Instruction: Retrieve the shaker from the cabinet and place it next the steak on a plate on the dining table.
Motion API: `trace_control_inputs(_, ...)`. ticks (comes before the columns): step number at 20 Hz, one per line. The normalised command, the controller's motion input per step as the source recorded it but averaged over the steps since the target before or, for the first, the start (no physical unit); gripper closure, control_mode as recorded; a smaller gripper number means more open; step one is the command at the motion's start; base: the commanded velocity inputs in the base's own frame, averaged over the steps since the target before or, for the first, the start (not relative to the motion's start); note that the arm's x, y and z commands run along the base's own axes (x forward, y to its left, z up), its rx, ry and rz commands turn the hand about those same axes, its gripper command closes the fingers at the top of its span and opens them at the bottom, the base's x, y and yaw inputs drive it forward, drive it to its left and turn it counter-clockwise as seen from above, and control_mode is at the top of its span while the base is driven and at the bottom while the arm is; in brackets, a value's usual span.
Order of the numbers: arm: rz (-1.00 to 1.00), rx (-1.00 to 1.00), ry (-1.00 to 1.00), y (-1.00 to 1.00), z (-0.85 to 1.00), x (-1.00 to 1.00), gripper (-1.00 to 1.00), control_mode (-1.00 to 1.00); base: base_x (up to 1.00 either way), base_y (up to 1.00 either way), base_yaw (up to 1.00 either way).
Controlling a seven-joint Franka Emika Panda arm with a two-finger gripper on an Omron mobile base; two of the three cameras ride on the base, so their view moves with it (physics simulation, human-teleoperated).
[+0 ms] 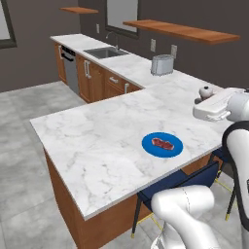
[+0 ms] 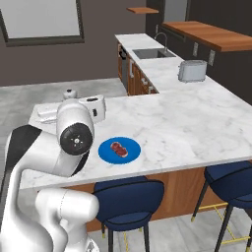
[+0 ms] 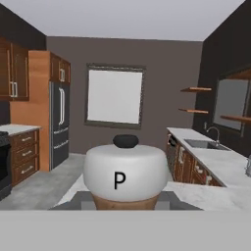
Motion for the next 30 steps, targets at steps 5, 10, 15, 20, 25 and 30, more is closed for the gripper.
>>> trace_control_inputs(5, 0.05, 0.0, 0.0, 0.0, -0.08, 0.15, 1.0, -1.0, 0.0, 0.0, 0.0)
trace_control_inputs(10, -0.06, 0.0, 0.0, 0.17, -0.2, 0.13, 1.0, -1.0, 0.0, 0.0, 0.0)
trace_control_inputs(15, -0.07, 0.0, 0.0, 0.32, -0.39, 0.15, 1.0, -1.0, 0.0, 0.0, 0.0)
trace_control_inputs(20, -0.02, 0.0, 0.02, 0.28, -0.34, 0.31, 1.0, -1.0, 0.0, 0.0, 0.0)
trace_control_inputs(25, 0.0, 0.0, 0.08, 0.12, -0.39, 0.48, 1.0, -1.0, 0.0, 0.0, 0.0)
trace_control_inputs(30, 0.0, 0.0, 0.01, 0.09, -0.47, 0.45, 1.0, -1.0, 0.0, 0.0, 0.0)
